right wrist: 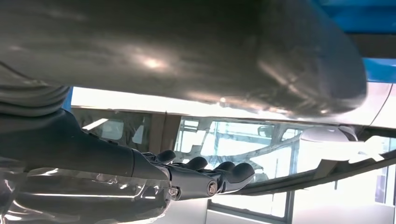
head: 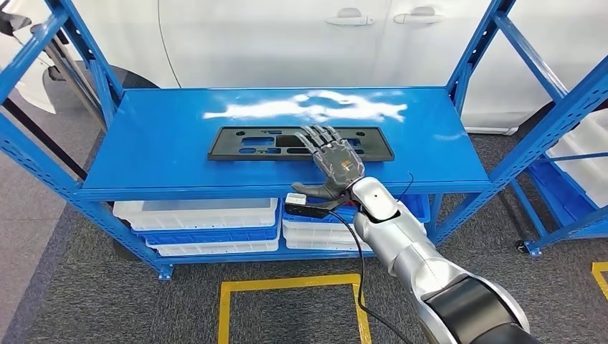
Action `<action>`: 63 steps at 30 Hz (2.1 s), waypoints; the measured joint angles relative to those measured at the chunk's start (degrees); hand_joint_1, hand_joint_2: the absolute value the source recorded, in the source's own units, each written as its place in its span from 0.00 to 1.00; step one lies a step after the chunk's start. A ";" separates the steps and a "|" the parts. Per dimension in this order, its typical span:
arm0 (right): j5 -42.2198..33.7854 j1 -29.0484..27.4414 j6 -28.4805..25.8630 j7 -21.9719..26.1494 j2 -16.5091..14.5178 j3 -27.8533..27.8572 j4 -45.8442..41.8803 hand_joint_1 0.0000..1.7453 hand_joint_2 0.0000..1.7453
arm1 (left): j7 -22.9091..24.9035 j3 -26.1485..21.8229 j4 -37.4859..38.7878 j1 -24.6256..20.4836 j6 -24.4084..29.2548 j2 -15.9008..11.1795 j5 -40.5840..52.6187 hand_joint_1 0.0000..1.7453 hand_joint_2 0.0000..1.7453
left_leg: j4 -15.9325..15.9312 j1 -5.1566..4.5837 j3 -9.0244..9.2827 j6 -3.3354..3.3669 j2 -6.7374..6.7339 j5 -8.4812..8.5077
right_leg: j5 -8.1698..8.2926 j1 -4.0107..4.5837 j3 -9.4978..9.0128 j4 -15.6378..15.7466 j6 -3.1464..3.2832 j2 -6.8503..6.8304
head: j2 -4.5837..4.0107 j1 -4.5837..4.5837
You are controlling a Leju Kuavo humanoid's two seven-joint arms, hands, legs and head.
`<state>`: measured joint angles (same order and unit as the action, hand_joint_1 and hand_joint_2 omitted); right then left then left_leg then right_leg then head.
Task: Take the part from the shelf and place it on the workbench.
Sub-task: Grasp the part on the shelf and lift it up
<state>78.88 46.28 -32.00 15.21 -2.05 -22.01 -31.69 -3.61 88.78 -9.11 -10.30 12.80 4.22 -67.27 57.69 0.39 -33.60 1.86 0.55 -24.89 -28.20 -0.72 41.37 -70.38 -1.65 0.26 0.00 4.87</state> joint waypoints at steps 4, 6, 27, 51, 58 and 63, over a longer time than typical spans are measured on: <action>-0.23 0.06 -0.02 -0.37 0.08 -0.03 -0.02 0.00 0.00 | 0.11 0.00 0.00 -0.05 -0.03 0.14 0.65 0.00 0.00 | 0.16 -0.32 0.76 -0.72 0.06 -0.94 | 5.19 0.53 -5.05 11.98 1.12 -0.08 | 0.00 -0.01; -0.26 -0.08 -0.01 -0.59 0.13 -0.10 -0.06 0.00 0.00 | 0.29 0.00 0.00 -0.08 0.10 0.15 0.91 0.00 0.00 | 0.05 -0.41 0.84 -1.28 0.00 -1.14 | 4.85 0.56 -5.33 12.49 1.44 -0.08 | 0.00 -0.01; 6.13 0.19 3.79 -3.54 0.11 -6.65 1.37 0.00 1.00 | 0.92 0.00 0.03 -0.15 0.72 0.07 1.52 0.00 0.00 | 0.24 0.25 -0.76 -0.21 -0.20 0.43 | -3.33 -0.07 -0.36 -1.12 -0.52 -0.11 | 0.00 -0.02; 6.48 6.62 9.82 -13.40 0.39 -18.06 3.57 0.00 1.00 | 1.04 0.00 0.15 0.00 0.80 0.23 1.52 0.00 0.00 | 1.06 0.20 -1.26 -2.01 -0.16 0.09 | 3.46 0.49 -6.50 12.06 1.17 -0.14 | 0.00 -0.02; 7.82 9.56 15.10 -13.39 -0.10 -17.81 4.68 0.00 1.00 | 0.50 -0.02 0.15 -0.04 1.38 0.26 0.58 0.00 0.00 | 0.52 0.34 -1.13 -0.36 -0.18 0.57 | -3.78 -0.02 0.12 -2.30 -0.42 -0.24 | 0.00 -0.02; 8.19 10.70 20.92 -18.43 -0.55 -18.10 6.74 0.00 1.00 | 0.24 0.00 0.15 -0.05 1.45 0.32 1.02 0.00 0.00 | 0.72 0.15 -0.99 -0.63 0.12 0.39 | 2.68 0.17 -4.07 7.27 0.44 -0.24 | 0.00 -0.02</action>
<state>87.07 56.98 -11.08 -3.22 -2.60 -40.11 -24.95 -3.37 88.78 -8.96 -10.35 14.25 4.54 -66.25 58.41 0.53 -34.59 1.23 0.67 -24.50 -25.52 -0.55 37.29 -63.11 -1.21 0.02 0.00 4.85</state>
